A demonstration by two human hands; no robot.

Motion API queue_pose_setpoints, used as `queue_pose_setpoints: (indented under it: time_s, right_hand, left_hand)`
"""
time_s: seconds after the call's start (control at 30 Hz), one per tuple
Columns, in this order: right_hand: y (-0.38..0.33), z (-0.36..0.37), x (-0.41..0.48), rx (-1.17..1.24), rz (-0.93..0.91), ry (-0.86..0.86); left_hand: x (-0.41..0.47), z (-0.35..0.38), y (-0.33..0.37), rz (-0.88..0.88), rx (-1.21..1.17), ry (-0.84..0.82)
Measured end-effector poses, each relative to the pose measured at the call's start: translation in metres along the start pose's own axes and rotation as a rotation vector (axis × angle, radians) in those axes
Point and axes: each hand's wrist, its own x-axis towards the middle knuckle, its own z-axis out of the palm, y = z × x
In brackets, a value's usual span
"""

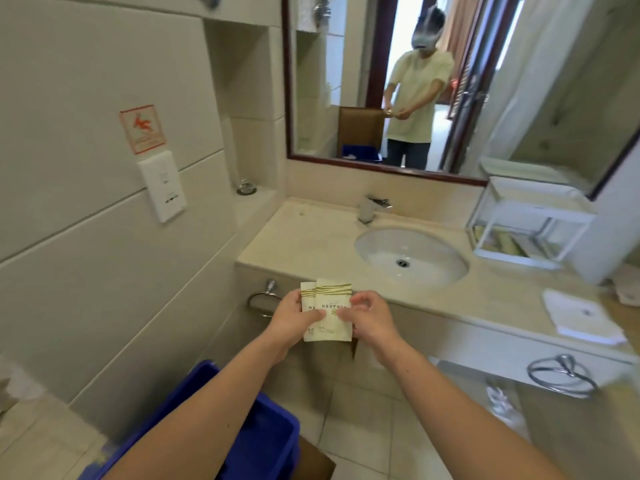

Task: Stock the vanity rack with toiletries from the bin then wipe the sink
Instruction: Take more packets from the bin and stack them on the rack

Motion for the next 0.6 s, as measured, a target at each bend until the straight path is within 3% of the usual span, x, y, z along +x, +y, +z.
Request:
queue_pose_setpoints:
  time_s: [0.23, 0.6]
  right_hand:
    - [0.0, -0.108, 0.025, 0.06, -0.017, 0.12]
    - [-0.007, -0.286, 0.08, 0.076, -0.044, 0.225]
  left_hand:
    - [0.025, 0.109, 0.024, 0.07, 0.126, -0.127]
    - [0.079, 0.29, 0.044, 0.061, 0.104, -0.101]
